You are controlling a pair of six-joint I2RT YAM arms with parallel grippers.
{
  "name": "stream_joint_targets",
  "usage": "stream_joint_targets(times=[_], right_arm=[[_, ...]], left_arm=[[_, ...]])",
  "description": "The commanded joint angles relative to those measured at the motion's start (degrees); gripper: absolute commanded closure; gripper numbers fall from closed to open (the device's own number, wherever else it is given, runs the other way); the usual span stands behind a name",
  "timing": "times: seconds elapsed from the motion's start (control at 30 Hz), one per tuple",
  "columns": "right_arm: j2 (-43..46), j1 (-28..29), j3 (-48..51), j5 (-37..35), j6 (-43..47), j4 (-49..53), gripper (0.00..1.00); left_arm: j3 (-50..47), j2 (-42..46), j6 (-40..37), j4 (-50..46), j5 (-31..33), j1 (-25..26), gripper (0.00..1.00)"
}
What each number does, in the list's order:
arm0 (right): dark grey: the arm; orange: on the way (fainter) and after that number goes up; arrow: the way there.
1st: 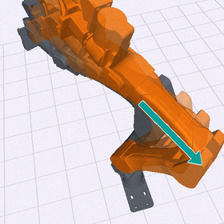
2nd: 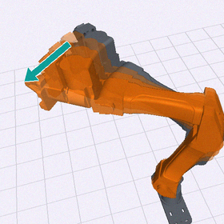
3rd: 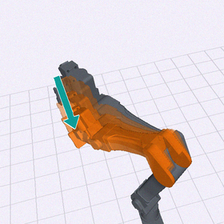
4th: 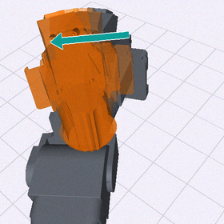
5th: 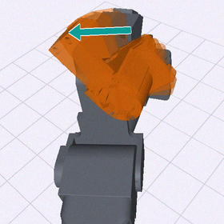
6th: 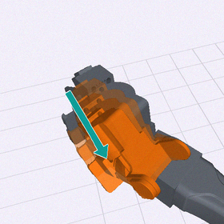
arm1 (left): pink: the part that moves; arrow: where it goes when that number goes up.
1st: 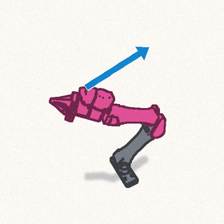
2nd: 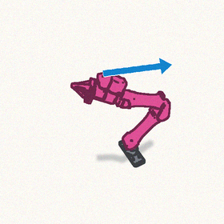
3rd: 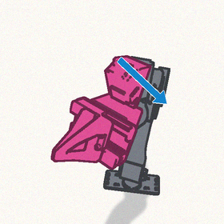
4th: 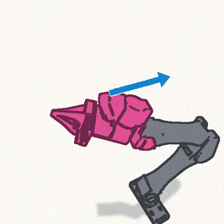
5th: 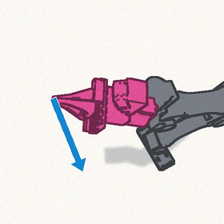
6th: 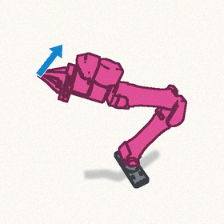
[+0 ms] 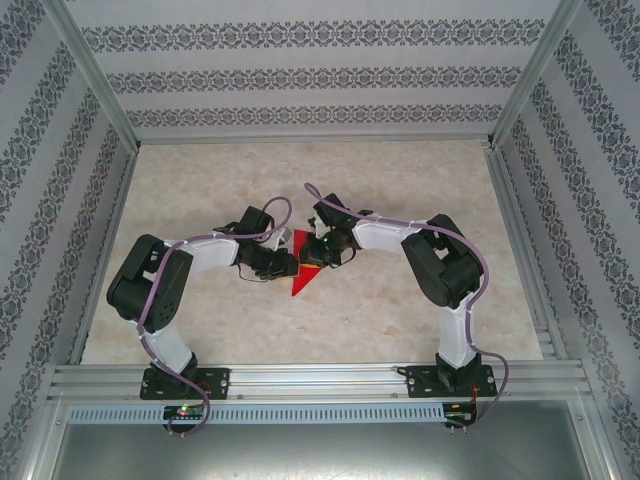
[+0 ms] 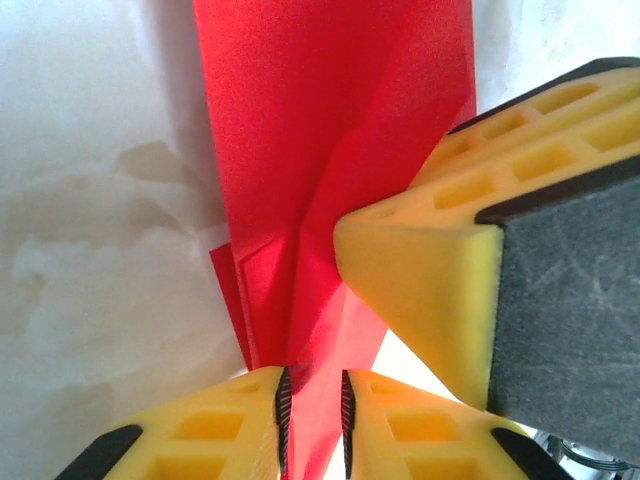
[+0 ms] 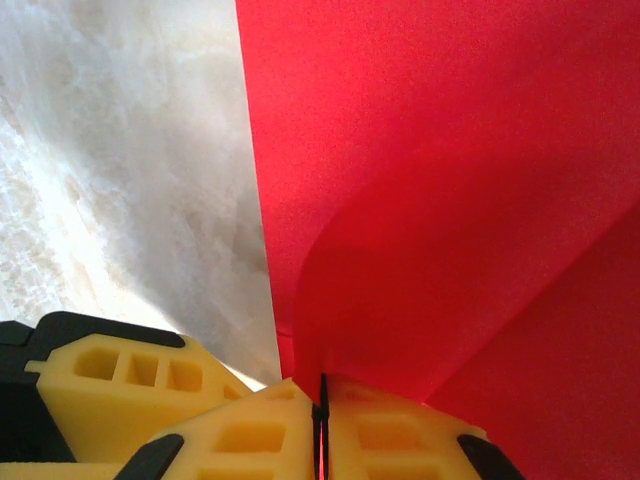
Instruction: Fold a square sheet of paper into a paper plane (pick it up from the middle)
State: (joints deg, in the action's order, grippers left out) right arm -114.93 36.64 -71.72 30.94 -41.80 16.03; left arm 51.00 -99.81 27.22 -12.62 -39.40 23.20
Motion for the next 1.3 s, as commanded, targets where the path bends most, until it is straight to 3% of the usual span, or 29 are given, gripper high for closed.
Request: stream_joint_targets(times=[0.0,0.6,1.03,1.27], right_arm=[[1.5,0.2,0.8,0.7,0.7,0.1,0.89],[2.3,0.0,1.2,0.6,0.3,-0.5,0.88],[5.9,-1.3,2.7,-1.0,0.3,-1.6,0.72],[6.2,-2.6,3.8,-1.4,0.6,-2.8,0.7]], left_arm=[[0.5,-0.7,-1.9,-1.6,2.0,0.5,0.74],[0.8,-2.3,-1.5,-0.1,-0.9,1.2,0.86],[0.4,-3.4,-2.1,0.2,-0.7,1.8,0.91],[-0.1,-3.4,-2.2,0.2,-0.3,2.0,0.91]])
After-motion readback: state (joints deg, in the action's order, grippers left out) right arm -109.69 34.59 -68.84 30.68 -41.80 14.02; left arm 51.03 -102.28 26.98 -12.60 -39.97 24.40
